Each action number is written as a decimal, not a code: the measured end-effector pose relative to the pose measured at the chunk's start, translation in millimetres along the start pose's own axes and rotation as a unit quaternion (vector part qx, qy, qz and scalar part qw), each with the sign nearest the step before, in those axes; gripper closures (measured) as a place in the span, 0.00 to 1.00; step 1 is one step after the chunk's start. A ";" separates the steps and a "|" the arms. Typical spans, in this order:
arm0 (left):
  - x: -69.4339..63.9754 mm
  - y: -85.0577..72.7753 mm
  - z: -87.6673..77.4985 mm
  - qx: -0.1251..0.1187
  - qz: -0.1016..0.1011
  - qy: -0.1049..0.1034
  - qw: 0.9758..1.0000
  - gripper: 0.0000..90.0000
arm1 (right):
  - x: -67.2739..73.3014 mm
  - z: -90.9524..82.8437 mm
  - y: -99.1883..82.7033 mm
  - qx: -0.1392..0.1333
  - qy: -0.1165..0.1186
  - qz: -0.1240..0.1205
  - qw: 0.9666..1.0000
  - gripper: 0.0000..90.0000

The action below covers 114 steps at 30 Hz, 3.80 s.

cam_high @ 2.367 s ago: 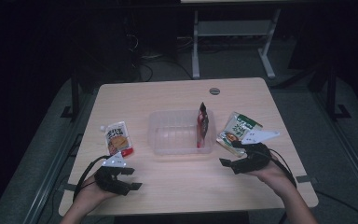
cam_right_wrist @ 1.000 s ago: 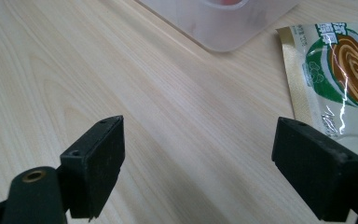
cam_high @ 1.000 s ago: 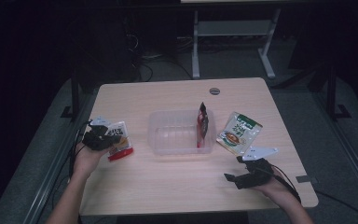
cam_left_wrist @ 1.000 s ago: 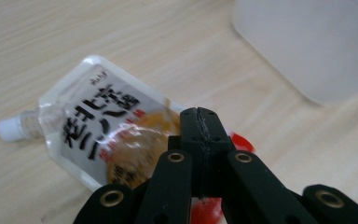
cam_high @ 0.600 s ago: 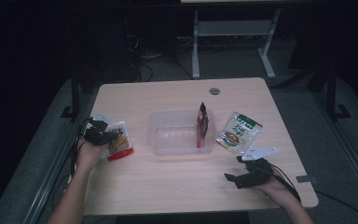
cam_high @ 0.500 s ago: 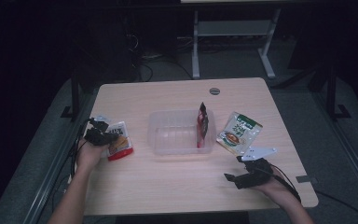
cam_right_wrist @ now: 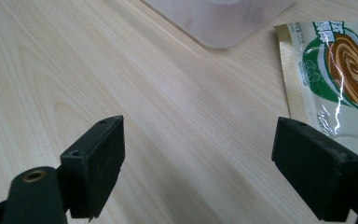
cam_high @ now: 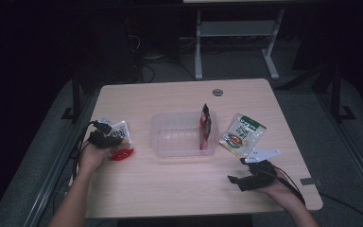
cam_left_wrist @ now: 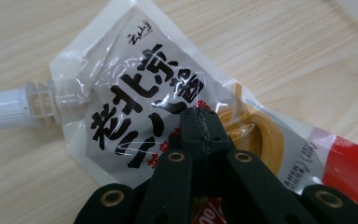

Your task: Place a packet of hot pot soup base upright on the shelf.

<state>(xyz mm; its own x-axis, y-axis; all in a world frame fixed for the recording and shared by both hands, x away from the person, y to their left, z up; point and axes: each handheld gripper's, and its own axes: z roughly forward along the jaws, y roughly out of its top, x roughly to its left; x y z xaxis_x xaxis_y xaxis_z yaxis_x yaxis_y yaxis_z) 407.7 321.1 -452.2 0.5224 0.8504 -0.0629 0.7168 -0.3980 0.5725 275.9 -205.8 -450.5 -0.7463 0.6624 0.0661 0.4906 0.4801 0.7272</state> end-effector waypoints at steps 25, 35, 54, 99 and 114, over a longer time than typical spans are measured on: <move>-59.5 -29.3 -25.3 0.062 0.070 -0.108 0.990 1.00 | 0.8 -0.1 0.3 -0.002 0.002 0.005 1.000 0.19; -104.8 -40.1 -30.0 0.084 0.123 -0.177 0.973 1.00 | 1.5 0.8 0.9 0.000 0.002 0.002 1.000 0.19; -83.9 -12.9 -35.4 0.014 0.094 -0.115 0.989 1.00 | 1.2 2.4 1.0 0.000 0.003 0.002 1.000 0.19; -114.5 5.3 -5.6 0.027 0.148 -0.168 0.974 1.00 | 0.3 0.2 0.9 0.000 0.002 -0.003 1.000 0.19; -64.7 -72.2 -77.7 0.018 0.071 -0.085 0.994 1.00 | 3.7 0.9 2.5 -0.001 0.005 -0.004 1.000 0.19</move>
<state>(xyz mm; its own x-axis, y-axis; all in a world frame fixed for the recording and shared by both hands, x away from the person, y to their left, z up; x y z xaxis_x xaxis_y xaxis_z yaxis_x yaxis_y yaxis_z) 286.3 321.6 -426.0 0.6880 0.7152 -0.1226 0.6445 -0.5246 0.5562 274.8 -201.7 -449.1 -0.7544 0.6528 0.0683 0.4843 0.4834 0.7292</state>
